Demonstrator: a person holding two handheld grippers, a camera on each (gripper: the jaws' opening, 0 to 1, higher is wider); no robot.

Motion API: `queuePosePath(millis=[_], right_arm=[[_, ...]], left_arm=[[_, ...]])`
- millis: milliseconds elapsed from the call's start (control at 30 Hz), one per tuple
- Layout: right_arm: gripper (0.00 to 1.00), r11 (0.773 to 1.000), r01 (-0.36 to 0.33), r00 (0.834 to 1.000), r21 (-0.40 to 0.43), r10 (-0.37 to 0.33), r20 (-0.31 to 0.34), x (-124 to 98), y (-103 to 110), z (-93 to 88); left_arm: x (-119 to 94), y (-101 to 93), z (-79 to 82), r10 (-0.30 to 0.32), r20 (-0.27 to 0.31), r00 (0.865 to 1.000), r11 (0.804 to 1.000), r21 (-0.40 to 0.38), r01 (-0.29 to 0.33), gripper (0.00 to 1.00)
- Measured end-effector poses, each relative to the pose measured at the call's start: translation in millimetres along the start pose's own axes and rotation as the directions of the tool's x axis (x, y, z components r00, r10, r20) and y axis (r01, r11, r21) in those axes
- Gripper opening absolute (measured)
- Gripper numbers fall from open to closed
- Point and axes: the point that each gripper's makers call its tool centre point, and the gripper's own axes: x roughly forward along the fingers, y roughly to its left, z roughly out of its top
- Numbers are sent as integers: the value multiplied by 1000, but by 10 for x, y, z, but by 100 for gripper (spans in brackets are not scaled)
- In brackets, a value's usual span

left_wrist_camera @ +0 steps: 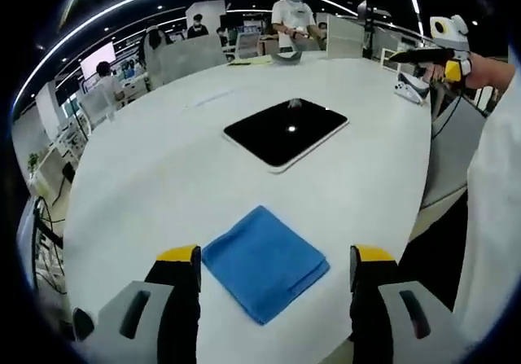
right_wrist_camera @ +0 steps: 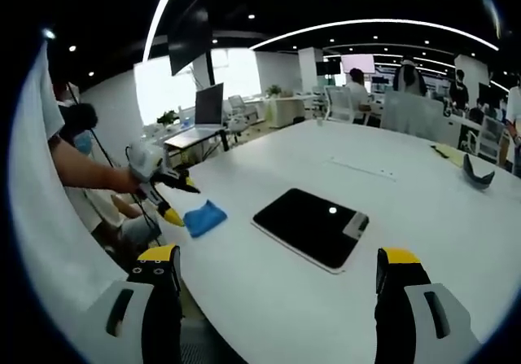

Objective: Wipe the mirror surface with the cleaning cloth until all visible marks leave the cleaned area.

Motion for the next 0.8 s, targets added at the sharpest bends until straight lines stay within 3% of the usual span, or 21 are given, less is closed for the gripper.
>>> queuePosePath(millis=[167, 333, 533, 800], right_arm=[[100, 1000, -8, 1000, -3, 8, -8, 38, 22, -1], [100, 1000, -10, 1000, -10, 10, -7, 46, 30, 26], [100, 1000, -8, 1000, -7, 8, -11, 41, 12, 15], [100, 1000, -8, 1000, -8, 8, -18, 38, -1, 6]], left_arm=[[134, 3, -82, -8, -36, 999, 1000, -13, 7, 74], [149, 58, -122, 5, -41, 999, 1000, -16, -5, 66], [217, 92, -221, 4, -86, 996, 1000, -20, -6, 62], [289, 124, -251, 10, -85, 996, 999, -42, -14, 62]])
